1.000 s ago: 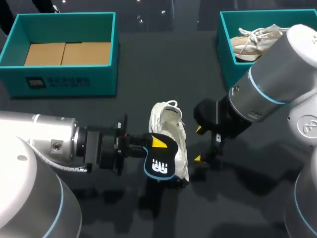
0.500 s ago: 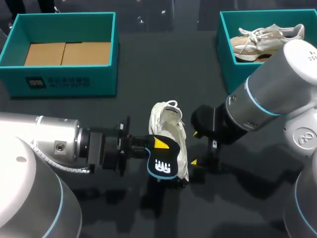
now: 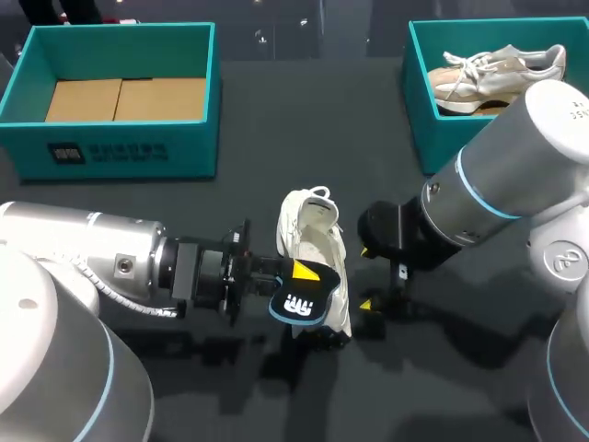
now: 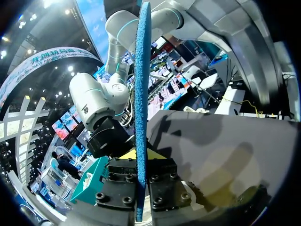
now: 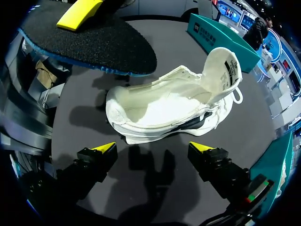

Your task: Take the shoe out of the shoebox, open the shoe tongue, remove and reinsert the insole, then place the shoe into the shoebox

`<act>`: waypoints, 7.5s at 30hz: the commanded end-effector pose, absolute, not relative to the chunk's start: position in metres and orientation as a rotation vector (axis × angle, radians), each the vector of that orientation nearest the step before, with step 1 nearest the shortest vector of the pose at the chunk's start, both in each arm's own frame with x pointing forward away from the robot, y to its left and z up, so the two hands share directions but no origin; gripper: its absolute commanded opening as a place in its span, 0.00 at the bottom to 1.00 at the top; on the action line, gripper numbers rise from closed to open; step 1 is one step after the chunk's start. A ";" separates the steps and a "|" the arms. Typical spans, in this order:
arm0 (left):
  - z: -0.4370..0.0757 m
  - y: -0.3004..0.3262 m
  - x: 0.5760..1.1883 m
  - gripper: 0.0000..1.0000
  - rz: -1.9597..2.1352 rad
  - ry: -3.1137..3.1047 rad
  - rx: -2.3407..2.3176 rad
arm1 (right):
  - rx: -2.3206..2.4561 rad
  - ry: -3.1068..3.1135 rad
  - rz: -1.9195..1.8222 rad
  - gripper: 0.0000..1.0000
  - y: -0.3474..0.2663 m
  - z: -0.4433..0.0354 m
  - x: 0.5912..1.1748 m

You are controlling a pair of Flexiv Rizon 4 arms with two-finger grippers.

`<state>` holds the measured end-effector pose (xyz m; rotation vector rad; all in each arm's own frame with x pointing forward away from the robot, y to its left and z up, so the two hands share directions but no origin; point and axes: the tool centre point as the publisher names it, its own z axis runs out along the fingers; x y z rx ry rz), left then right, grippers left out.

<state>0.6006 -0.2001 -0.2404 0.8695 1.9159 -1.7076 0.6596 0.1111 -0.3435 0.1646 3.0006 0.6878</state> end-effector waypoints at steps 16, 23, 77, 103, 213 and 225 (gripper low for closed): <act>-0.257 -0.219 0.618 0.00 -1.826 1.857 0.978 | 0.171 3.009 0.700 1.00 0.114 -0.361 0.668; -0.262 -0.222 0.616 0.00 -1.855 1.841 0.992 | 0.177 3.010 0.700 1.00 0.117 -0.361 0.670; -0.283 -0.221 0.622 0.00 -1.969 1.844 0.905 | 0.169 3.027 0.680 1.00 0.125 -0.362 0.668; -0.293 -0.224 0.628 0.00 -1.897 1.848 0.761 | 0.169 3.027 0.680 1.00 0.125 -0.362 0.668; -0.322 -0.226 0.673 0.36 -1.673 1.878 0.633 | 0.169 3.027 0.680 1.00 0.125 -0.362 0.668; -0.307 -0.221 0.662 0.26 -1.704 1.826 0.708 | 0.169 3.027 0.680 1.00 0.125 -0.362 0.668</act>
